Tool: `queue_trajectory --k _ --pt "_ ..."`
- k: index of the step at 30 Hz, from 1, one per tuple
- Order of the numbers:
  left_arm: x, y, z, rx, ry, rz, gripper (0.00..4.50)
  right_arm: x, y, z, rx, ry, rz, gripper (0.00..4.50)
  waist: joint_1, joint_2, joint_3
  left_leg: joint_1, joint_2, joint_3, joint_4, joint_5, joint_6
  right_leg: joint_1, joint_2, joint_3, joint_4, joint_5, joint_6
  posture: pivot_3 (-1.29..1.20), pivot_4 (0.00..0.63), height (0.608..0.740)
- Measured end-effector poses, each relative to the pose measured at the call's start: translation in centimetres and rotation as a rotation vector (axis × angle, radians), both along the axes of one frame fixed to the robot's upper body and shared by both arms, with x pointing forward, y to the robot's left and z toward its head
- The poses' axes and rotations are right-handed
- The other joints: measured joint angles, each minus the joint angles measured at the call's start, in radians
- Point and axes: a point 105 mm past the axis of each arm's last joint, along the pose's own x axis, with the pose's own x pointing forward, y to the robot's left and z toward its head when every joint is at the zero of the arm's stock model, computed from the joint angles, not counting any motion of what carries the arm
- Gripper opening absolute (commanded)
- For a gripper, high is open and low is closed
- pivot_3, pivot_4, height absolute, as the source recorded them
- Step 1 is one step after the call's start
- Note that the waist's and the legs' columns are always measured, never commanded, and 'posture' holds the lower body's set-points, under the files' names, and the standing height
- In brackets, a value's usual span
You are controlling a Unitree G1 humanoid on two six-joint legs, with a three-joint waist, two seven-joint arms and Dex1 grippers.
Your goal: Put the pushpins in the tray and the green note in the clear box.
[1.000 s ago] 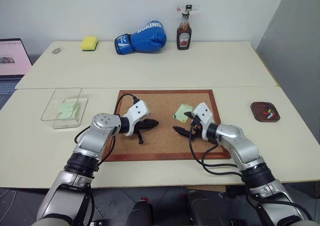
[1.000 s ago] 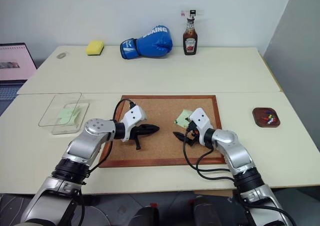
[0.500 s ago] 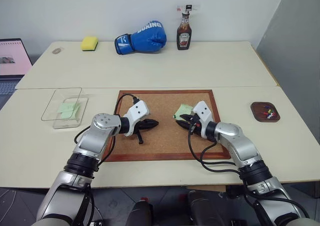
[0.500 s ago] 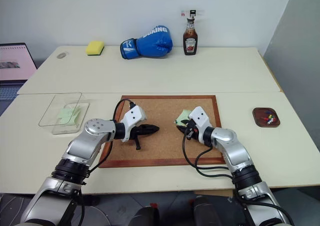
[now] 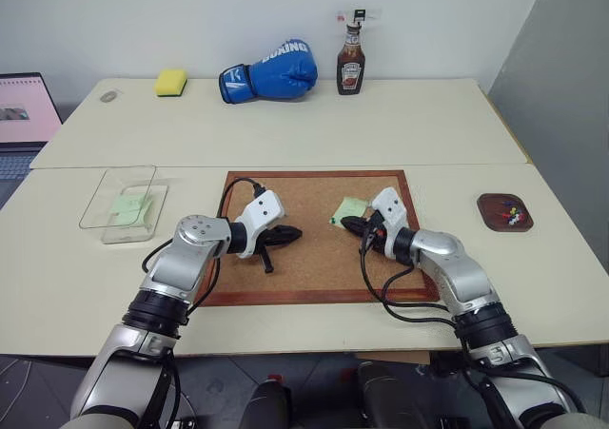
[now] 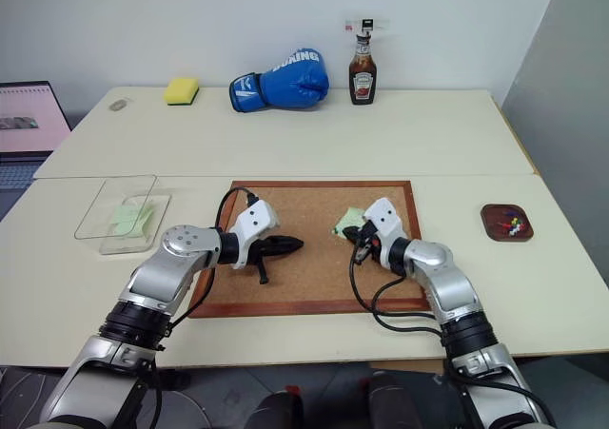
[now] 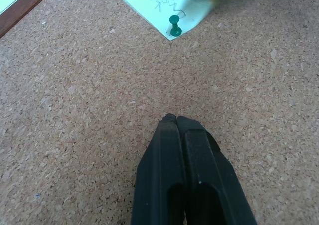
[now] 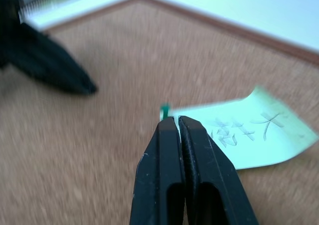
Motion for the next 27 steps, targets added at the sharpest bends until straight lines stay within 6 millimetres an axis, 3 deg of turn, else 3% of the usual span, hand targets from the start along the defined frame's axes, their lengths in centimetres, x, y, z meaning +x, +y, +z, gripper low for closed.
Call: queue_trajectory --k 4,8,11,13,14,15,17,19,22,24,27 --pt "0.0 0.0 0.0 0.000 0.002 -0.001 0.00 -0.9 0.2 3.6 0.078 -0.089 0.027 0.02 0.000 0.000 0.000 0.000 0.000 0.000 0.000 0.000 0.000 0.000 0.000 0.000 0.000 0.000 0.000 0.00 0.150 0.740" --pt "0.0 0.0 0.0 0.001 0.004 -0.004 0.00 -1.4 0.1 3.9 0.080 -0.084 0.019 0.02 0.000 0.000 0.000 0.000 0.000 0.000 0.000 0.000 0.000 0.000 0.000 0.000 0.000 0.000 0.000 0.00 0.150 0.740" --pt "0.0 -0.1 0.0 0.001 0.004 -0.006 0.00 -0.7 -1.6 4.1 0.061 -0.088 -0.075 0.02 0.001 0.000 0.000 0.000 0.000 0.000 0.000 0.000 0.000 0.000 0.000 0.000 0.000 0.000 0.000 0.00 0.150 0.740" --pt "0.0 -0.1 0.0 0.001 0.006 -0.009 0.00 0.7 -4.7 4.3 0.013 -0.114 -0.246 0.02 0.003 0.000 0.000 0.000 0.000 0.000 0.000 0.000 0.000 0.000 0.000 0.000 0.000 0.000 0.000 0.00 0.150 0.740" --pt "0.0 -0.1 0.0 0.002 0.007 -0.011 0.00 1.8 -8.1 4.4 -0.023 -0.130 -0.403 0.02 0.003 0.000 0.000 0.000 0.000 0.000 0.000 0.000 0.000 0.000 -0.001 0.000 -0.001 0.000 0.000 0.00 0.150 0.740" --pt "0.0 -0.1 0.0 0.002 0.007 -0.011 0.00 2.0 -8.8 4.4 -0.031 -0.131 -0.433 0.02 0.003 0.000 0.000 0.000 0.000 0.000 0.000 0.000 0.000 0.000 -0.001 0.000 -0.001 0.000 0.000 0.00 0.150 0.740" --pt "0.0 0.0 0.0 0.004 0.006 -0.008 0.00 2.6 -12.2 4.5 -0.063 -0.143 -0.589 0.02 0.001 0.000 0.000 0.000 0.000 0.000 -0.001 0.000 0.000 0.000 0.000 0.000 -0.001 0.000 -0.001 0.00 0.150 0.740" --pt "-0.1 -0.1 0.0 0.002 0.005 -0.014 0.00 2.9 -17.2 4.3 -0.110 -0.135 -0.806 0.02 0.003 0.000 0.000 0.000 0.000 0.000 -0.001 0.000 0.000 0.000 0.000 0.000 -0.001 0.000 -0.001 0.00 0.150 0.740" --pt "-0.1 0.0 0.0 0.004 0.003 -0.012 0.00 2.5 -22.6 3.7 -0.125 -0.088 -1.020 0.02 0.001 0.000 0.000 0.000 -0.001 0.001 -0.001 0.000 0.000 0.000 -0.001 0.001 -0.001 0.000 -0.001 0.00 0.150 0.740" --pt "0.0 0.2 -0.1 0.008 0.006 -0.008 0.00 2.3 -24.8 2.8 -0.094 -0.015 -1.106 0.02 -0.003 0.000 0.000 0.001 -0.001 0.002 -0.001 0.000 0.000 0.000 0.000 0.002 -0.001 0.000 0.000 0.00 0.150 0.740" --pt "0.1 0.1 -0.1 0.014 0.002 -0.008 0.00 3.0 -25.6 2.3 -0.001 0.081 -1.138 0.02 -0.004 0.000 0.000 0.001 -0.001 0.002 -0.001 0.001 0.002 0.001 0.000 0.002 0.000 -0.001 -0.001 0.00 0.150 0.740"
